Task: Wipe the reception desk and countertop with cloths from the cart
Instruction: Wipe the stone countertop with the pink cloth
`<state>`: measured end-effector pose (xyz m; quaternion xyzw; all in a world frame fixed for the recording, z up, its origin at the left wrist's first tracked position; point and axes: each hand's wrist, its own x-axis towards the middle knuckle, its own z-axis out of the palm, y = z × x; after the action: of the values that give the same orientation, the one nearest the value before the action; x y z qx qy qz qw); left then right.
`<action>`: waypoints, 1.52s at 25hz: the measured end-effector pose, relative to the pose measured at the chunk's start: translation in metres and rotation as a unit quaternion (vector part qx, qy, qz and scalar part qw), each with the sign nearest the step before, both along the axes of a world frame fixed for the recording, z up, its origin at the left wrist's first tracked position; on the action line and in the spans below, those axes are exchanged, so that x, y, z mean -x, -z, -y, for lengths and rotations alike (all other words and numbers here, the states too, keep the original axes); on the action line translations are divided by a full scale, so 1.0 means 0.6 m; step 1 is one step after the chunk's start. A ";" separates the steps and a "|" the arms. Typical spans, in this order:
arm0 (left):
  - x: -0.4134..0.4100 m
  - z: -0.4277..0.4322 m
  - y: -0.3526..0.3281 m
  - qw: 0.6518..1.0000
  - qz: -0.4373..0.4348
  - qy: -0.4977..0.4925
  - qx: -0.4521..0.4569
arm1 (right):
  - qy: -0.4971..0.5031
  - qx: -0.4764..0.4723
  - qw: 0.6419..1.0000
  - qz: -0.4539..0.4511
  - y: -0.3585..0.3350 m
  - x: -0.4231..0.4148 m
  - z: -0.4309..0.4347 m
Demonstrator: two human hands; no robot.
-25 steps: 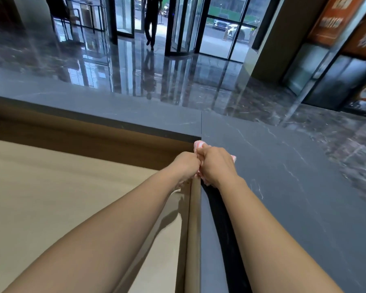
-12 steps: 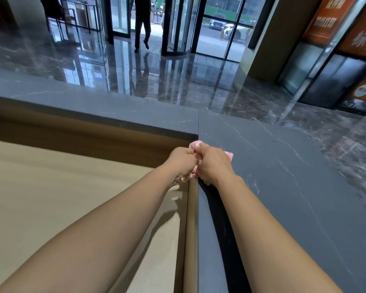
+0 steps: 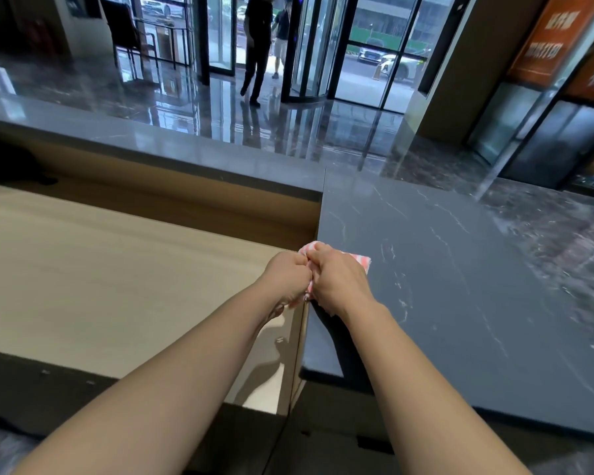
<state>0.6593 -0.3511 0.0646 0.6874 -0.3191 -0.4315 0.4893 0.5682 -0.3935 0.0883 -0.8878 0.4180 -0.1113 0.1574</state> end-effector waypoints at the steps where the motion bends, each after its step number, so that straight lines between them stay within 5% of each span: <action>1: 0.010 -0.021 -0.001 1.000 0.003 -0.003 0.000 | -0.009 0.005 1.000 -0.001 0.001 0.011 -0.020; 11: 0.081 -0.178 -0.012 0.996 0.086 0.008 -0.038 | -0.052 0.028 0.998 0.019 0.011 0.090 -0.165; 15: 0.087 -0.208 -0.020 0.990 0.141 0.021 -0.020 | -0.082 -0.076 0.993 0.049 -0.010 0.125 -0.176; 17: 0.083 -0.214 -0.025 0.945 0.319 0.074 -0.010 | -0.102 -0.089 0.991 0.022 -0.014 0.146 -0.170; 19: 0.088 -0.215 -0.031 0.839 0.527 0.134 -0.008 | -0.101 -0.042 0.994 -0.013 -0.005 0.160 -0.165; 21: 0.095 -0.212 -0.034 0.783 0.606 0.135 0.033 | -0.084 0.015 0.996 0.002 0.011 0.165 -0.166; 27: 0.102 -0.190 -0.027 0.768 0.618 0.148 0.079 | -0.055 0.052 0.997 -0.004 0.021 0.181 -0.158; 38: 0.307 -0.077 -0.006 0.765 0.602 0.192 0.126 | 0.065 -0.066 0.991 0.097 0.021 0.403 -0.090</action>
<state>0.4749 -0.3049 0.0683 0.6628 -0.7248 0.0305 0.1856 0.3266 -0.3393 0.0758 -0.8315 0.4638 -0.1790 0.2479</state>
